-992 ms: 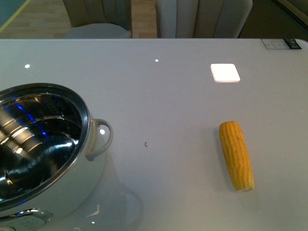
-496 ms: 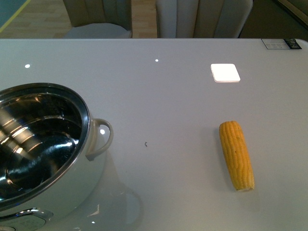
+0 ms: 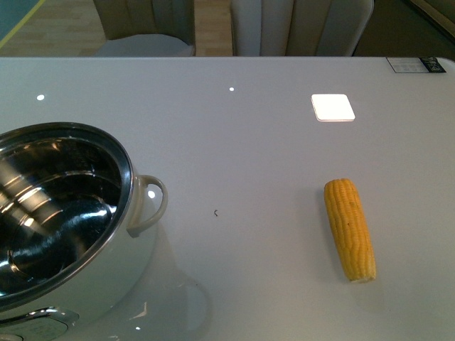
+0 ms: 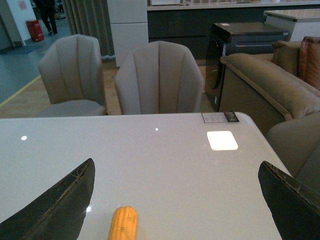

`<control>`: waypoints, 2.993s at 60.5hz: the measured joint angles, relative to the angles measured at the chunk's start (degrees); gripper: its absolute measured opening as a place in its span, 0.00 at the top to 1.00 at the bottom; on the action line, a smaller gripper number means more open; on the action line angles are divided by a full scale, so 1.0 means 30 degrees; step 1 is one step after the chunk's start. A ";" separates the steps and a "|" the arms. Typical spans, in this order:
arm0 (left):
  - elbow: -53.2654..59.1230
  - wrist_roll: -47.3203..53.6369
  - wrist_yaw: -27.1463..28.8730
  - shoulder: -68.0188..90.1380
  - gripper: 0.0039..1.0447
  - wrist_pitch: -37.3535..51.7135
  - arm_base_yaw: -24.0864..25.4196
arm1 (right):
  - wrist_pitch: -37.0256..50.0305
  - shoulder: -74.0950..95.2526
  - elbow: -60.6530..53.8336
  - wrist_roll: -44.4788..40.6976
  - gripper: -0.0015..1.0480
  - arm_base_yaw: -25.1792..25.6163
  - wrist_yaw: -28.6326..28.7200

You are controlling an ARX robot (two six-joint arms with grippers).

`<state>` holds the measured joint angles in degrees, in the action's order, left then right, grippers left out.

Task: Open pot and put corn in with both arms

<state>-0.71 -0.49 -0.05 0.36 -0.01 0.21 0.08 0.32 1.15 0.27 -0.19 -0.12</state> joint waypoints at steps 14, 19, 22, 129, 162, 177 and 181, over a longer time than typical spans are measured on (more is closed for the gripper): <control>0.0000 0.0000 0.0000 0.0000 0.24 0.0000 -0.0007 | 0.0000 0.0000 0.0000 0.0000 0.08 0.0000 0.0000; 0.0000 0.0000 0.0000 0.0000 0.11 0.0000 -0.0007 | 0.0000 0.0000 0.0000 0.0000 0.08 0.0000 0.0000; 0.0000 0.0036 0.0000 0.0000 0.05 0.0000 -0.0007 | 0.0000 0.0000 0.0000 0.0000 0.08 0.0000 0.0000; 0.0000 0.0036 0.0022 -0.0015 0.06 0.0000 -0.0015 | 0.7446 3.9947 1.2823 0.2404 0.08 -0.5187 -0.2076; 0.0000 0.0036 0.0022 -0.0015 0.06 0.0000 -0.0015 | 0.6630 4.3291 1.5059 0.1967 0.46 -0.5428 -0.2280; 0.0000 0.0036 0.0022 -0.0015 0.06 0.0000 -0.0015 | 0.5544 4.2621 1.4826 0.1909 0.71 -0.5916 -0.1719; 0.0000 0.0036 0.0022 -0.0015 0.06 0.0000 -0.0015 | 0.5399 4.2162 1.4593 0.1909 0.73 -0.5996 -0.1596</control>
<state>-0.71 -0.38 0.01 0.32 -0.01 0.16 16.27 126.80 44.93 6.00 -18.17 -4.91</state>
